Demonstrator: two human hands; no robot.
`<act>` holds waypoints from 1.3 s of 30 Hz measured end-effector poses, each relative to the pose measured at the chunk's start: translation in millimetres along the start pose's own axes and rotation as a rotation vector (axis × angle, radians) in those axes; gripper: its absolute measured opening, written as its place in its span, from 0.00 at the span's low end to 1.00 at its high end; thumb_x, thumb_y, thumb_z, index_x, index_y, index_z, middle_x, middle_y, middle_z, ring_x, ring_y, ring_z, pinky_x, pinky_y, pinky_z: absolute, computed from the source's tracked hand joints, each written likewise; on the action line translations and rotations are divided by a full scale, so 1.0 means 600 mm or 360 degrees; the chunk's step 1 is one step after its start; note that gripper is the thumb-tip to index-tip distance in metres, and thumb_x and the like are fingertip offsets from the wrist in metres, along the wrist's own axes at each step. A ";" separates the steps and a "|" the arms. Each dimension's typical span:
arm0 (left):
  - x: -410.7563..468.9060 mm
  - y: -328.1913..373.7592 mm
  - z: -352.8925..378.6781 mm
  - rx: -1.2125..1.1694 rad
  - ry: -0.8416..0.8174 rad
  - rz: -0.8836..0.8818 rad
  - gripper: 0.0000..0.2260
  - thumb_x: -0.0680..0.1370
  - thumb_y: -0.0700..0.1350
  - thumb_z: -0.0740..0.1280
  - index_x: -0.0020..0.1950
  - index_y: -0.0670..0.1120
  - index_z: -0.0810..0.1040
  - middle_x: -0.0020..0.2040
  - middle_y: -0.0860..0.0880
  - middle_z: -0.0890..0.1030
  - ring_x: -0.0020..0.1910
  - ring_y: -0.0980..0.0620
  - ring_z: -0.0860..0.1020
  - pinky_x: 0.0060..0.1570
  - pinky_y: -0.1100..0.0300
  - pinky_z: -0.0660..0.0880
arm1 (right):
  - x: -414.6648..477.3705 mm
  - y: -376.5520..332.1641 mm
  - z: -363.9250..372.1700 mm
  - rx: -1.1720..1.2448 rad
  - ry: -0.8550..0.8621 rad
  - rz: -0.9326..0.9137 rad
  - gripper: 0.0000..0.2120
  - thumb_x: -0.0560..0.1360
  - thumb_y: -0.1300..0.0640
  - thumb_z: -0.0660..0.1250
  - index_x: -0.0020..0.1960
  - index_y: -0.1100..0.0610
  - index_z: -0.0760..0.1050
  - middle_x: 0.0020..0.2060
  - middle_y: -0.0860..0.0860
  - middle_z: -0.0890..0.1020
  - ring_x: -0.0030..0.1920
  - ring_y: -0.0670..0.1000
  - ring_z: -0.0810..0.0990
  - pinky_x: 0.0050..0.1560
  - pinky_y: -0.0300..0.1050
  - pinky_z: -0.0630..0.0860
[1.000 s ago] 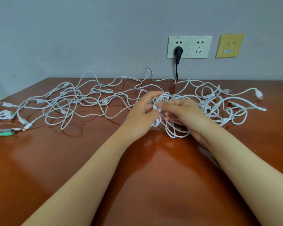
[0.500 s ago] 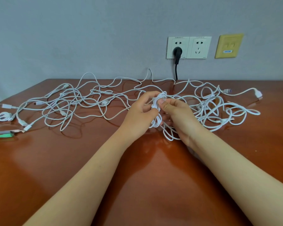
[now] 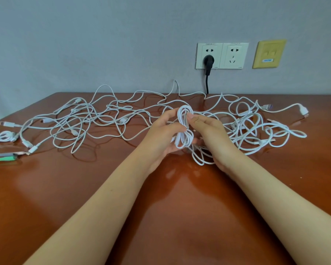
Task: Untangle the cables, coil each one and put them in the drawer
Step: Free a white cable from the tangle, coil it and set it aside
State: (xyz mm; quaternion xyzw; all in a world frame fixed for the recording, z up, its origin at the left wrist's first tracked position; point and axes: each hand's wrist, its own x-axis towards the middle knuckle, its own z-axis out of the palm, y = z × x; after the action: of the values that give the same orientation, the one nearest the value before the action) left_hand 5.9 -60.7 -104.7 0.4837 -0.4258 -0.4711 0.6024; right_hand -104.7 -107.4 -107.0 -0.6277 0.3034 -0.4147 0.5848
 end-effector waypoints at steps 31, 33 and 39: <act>-0.002 -0.002 0.006 -0.0151 0.0153 -0.0069 0.13 0.77 0.32 0.60 0.57 0.46 0.75 0.48 0.43 0.82 0.39 0.52 0.80 0.40 0.58 0.79 | 0.001 0.013 0.012 -0.0674 0.0618 -0.0259 0.06 0.72 0.54 0.70 0.39 0.55 0.83 0.28 0.43 0.78 0.32 0.43 0.76 0.42 0.38 0.72; -0.002 -0.002 0.007 -0.0175 0.0170 -0.0069 0.14 0.76 0.32 0.60 0.59 0.44 0.74 0.46 0.43 0.82 0.38 0.52 0.80 0.41 0.58 0.79 | -0.001 0.011 0.012 -0.0729 0.0597 -0.0306 0.06 0.72 0.55 0.70 0.37 0.54 0.80 0.28 0.42 0.78 0.31 0.42 0.76 0.42 0.36 0.72; 0.000 -0.003 0.009 -0.0254 0.0221 -0.0091 0.13 0.76 0.31 0.59 0.54 0.44 0.75 0.43 0.44 0.80 0.38 0.50 0.79 0.42 0.56 0.79 | 0.000 0.012 0.010 -0.0675 0.0539 -0.0382 0.06 0.70 0.58 0.71 0.34 0.53 0.79 0.26 0.42 0.78 0.28 0.38 0.75 0.36 0.34 0.72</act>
State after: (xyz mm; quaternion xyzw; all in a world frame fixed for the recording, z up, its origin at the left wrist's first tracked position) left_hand 0.6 -61.7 -105.9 0.4776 -0.3302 -0.4859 0.6533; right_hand -98.5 -105.2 -113.8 -0.6891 0.4001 -0.5072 0.3284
